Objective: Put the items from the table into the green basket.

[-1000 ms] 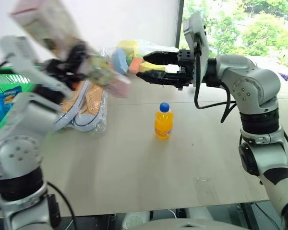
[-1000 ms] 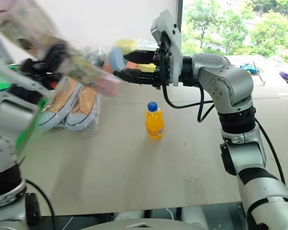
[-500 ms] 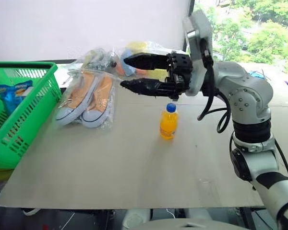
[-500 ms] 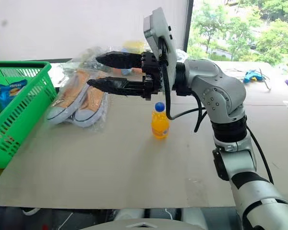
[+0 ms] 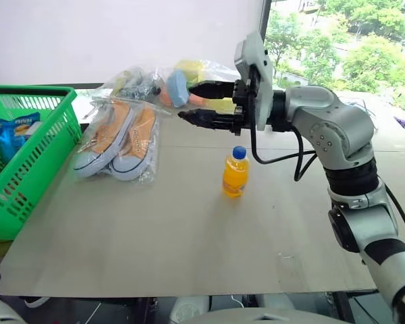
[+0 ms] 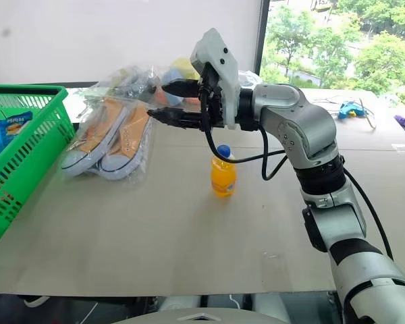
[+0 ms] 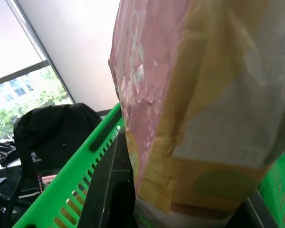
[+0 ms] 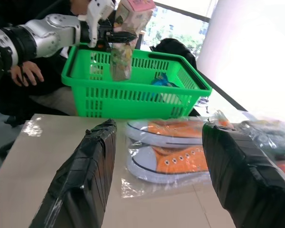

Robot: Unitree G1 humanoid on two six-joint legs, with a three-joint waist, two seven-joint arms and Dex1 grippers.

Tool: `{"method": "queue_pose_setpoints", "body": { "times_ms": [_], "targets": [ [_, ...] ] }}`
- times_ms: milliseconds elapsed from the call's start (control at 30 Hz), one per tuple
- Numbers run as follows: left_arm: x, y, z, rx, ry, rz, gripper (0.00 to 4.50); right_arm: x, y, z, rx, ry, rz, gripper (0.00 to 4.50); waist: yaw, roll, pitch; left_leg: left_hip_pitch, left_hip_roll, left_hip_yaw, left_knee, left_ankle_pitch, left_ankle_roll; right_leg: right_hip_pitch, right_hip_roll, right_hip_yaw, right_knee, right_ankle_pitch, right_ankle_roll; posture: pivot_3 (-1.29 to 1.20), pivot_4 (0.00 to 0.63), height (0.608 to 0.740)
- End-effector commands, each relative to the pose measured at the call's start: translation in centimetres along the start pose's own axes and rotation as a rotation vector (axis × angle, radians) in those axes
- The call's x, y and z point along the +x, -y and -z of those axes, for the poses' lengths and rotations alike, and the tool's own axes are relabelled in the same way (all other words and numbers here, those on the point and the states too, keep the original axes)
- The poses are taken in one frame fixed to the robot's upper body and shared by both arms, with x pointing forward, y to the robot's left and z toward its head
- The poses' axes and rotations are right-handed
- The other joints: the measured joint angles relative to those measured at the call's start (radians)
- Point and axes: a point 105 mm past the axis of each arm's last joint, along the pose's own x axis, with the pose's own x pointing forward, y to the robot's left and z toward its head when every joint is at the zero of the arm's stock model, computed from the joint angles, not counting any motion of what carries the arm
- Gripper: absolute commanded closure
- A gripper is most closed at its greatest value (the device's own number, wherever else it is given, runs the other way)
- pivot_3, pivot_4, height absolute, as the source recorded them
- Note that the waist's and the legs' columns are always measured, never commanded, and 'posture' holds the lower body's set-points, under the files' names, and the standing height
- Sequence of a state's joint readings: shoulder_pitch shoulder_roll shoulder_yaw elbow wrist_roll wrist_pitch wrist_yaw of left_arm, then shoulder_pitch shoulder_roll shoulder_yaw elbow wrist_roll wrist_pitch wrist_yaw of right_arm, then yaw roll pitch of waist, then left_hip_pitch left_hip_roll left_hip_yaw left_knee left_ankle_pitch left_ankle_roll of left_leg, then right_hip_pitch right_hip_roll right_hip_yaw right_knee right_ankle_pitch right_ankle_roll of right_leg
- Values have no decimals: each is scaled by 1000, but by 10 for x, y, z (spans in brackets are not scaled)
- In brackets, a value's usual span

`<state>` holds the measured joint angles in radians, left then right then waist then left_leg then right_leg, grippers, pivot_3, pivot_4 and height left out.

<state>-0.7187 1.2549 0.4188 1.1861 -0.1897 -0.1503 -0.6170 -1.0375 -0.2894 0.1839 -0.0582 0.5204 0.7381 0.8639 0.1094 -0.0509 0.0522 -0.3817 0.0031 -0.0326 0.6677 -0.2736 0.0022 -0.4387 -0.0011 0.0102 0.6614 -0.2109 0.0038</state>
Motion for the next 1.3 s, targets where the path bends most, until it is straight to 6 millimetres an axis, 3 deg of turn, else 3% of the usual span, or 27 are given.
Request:
{"method": "queue_pose_setpoints", "body": {
  "times_ms": [33,100,200,300,367,400,500,600,667,800,900,1100,1300],
  "targets": [
    [-3,-11,-4,37,-41,-22,3257,0,1,-21,-57,39,-7,1464,-8,0,0,0,0,0,0,0,0,-1,0,0,0,0,0,208,0,740],
    [-5,-12,5,41,-81,-13,3257,0,0,-24,-51,53,-13,1464,-16,0,0,0,0,0,0,0,0,0,0,0,1,0,0,209,0,740],
    [-12,-24,10,3,-107,-61,2370,0,-1,-26,-56,67,-23,1392,-24,0,0,0,2,0,0,0,0,-1,0,0,1,0,0,212,0,740],
    [-15,-37,7,25,-105,-152,1103,-3,-2,-27,-53,75,-32,1392,-26,0,0,0,3,0,0,0,0,-1,0,0,1,0,0,219,0,740],
    [-13,-35,-2,25,-67,-144,215,-5,-3,-27,-50,77,-36,1392,-25,0,0,0,3,0,0,0,0,0,-1,0,1,0,0,220,0,740],
    [-5,-22,-16,-29,3,-72,23,-8,-2,-26,-53,75,-33,1392,-24,0,0,0,3,0,0,0,0,0,-1,0,1,0,0,222,0,740],
    [8,23,-58,-167,184,182,23,-18,-1,-27,-56,83,-33,1392,-2,-1,-1,-1,2,-3,1,0,0,0,-1,-3,1,0,0,223,0,740],
    [-7,109,-92,-261,280,566,23,-33,-3,-23,-54,85,-30,1392,10,1,-1,0,2,-2,2,0,0,3,-3,-3,0,0,0,207,0,740],
    [-34,160,-84,-271,250,774,23,-43,-5,-16,-48,58,-32,1392,2,3,-4,2,2,-3,2,-1,2,5,-11,2,-1,0,0,184,0,740],
    [-76,226,-49,-366,124,979,23,-60,-4,-6,-41,4,25,1392,-38,10,-5,3,2,2,2,-4,6,3,-11,8,-1,1,1,132,0,740],
    [-117,274,-35,-400,42,1183,23,-72,4,-2,-38,-26,112,1392,-63,10,-5,2,4,1,1,-4,7,0,-7,11,1,0,0,97,0,740],
    [-145,333,-24,-389,-1,1331,23,-86,6,5,-35,-70,187,1392,-73,23,-6,9,3,6,1,-3,7,7,1,12,0,0,-3,48,0,740],
    [-142,362,-20,-366,10,1355,23,-92,4,7,-52,-100,214,1392,-98,25,-5,23,4,10,2,-3,7,20,7,13,-2,-3,3,7,0,740]
  ]
}}
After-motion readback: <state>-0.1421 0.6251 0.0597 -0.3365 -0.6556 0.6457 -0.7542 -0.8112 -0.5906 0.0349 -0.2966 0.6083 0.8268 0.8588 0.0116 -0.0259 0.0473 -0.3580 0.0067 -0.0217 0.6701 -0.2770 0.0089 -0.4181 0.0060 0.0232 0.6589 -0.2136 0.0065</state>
